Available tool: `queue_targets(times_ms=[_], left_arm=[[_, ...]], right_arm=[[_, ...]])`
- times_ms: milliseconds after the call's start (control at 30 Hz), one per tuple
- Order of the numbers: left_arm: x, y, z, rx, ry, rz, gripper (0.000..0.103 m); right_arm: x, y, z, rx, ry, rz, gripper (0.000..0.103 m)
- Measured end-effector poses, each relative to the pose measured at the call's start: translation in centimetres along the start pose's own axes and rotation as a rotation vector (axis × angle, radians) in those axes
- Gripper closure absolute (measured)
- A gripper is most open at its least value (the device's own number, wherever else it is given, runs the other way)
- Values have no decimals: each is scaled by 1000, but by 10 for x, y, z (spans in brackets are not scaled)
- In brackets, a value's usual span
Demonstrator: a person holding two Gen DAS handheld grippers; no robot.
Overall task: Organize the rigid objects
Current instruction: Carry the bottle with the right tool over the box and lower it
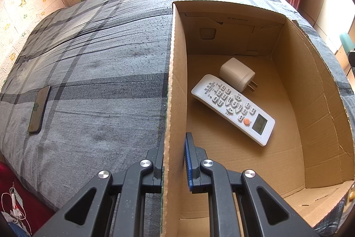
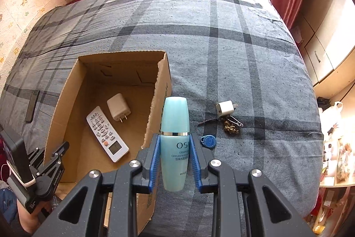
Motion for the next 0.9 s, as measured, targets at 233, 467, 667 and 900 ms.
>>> queue_targets(times_ms=[233,467,667,900], left_arm=[[0,0,-1,0,0,2,89],[0,0,-1,0,2,2,89],[0,0,0,1,3,2,89],[0,0,0,1,2,3,89]], right_arm=[[-13,7,35,-32,67,-20,76],[-19,1,65,-49,125,-16,76],[-17,-18,85,-62,154,17,76],[-9,-49,100,-45,175,75,76]])
Point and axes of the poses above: each gripper's, at about its wrist camera, not at the fingertips, and y roughly against the way its jaws point, z to its left, x to its underside, the point moved 10 cm from there along -y, roughly the way its jaws point, and after that the axes turned 2 degrees about x, right-handed, at the moved point
